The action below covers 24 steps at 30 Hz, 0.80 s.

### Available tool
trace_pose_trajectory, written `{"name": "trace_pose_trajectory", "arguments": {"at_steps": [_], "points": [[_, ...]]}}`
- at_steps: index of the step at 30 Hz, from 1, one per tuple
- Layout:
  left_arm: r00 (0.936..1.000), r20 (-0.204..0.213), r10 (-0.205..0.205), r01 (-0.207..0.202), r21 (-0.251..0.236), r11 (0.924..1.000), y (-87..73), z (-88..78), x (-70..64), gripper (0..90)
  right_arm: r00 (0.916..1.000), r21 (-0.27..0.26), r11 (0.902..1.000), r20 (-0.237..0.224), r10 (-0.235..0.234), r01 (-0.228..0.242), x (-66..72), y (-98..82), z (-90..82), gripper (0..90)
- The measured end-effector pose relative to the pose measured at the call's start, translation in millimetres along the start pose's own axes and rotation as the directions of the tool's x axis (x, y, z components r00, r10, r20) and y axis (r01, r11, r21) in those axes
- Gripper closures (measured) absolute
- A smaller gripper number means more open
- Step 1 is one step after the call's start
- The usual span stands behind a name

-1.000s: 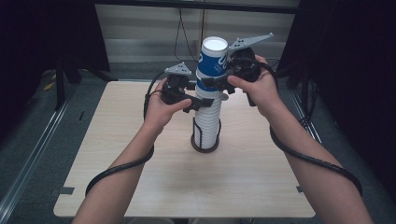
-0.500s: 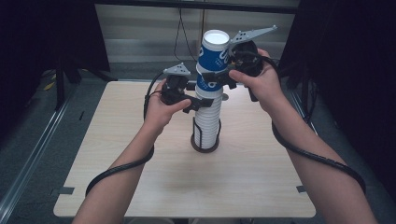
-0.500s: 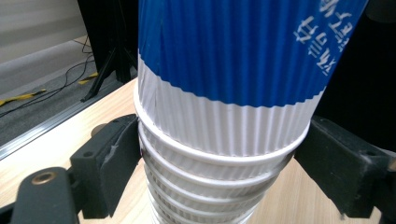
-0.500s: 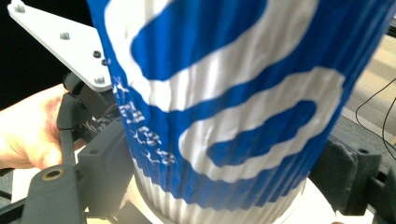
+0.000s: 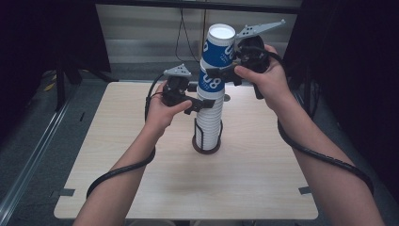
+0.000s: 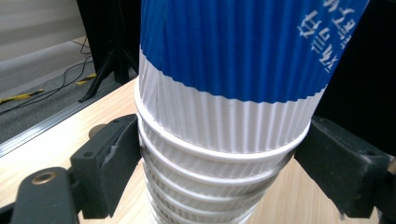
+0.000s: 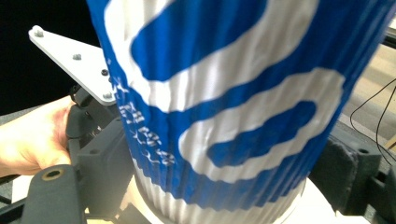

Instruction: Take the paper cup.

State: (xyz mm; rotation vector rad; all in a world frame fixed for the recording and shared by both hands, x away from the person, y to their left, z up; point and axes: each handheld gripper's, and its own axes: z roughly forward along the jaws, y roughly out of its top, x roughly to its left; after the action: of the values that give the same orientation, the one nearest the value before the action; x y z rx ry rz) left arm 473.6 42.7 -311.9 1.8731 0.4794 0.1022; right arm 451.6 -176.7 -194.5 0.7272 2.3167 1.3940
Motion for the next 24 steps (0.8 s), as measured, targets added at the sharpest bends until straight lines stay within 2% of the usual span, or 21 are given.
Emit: {"name": "trace_pose_trajectory", "arguments": {"at_steps": [14,24], "points": [[1.0,0.0,0.002,-0.002,0.008,1.0,0.1,-0.5,-0.3,14.8,0.9998,-0.027,0.9995,0.015,0.015,-0.015,-7.2,-8.9,-30.9,16.4],[1.0,-0.001,-0.001,0.001,0.027,0.9996,0.2,-0.9,-2.5,15.4,0.9987,-0.027,0.9992,0.039,0.031,-0.03,-17.4,-37.7,-52.9,16.4]]}}
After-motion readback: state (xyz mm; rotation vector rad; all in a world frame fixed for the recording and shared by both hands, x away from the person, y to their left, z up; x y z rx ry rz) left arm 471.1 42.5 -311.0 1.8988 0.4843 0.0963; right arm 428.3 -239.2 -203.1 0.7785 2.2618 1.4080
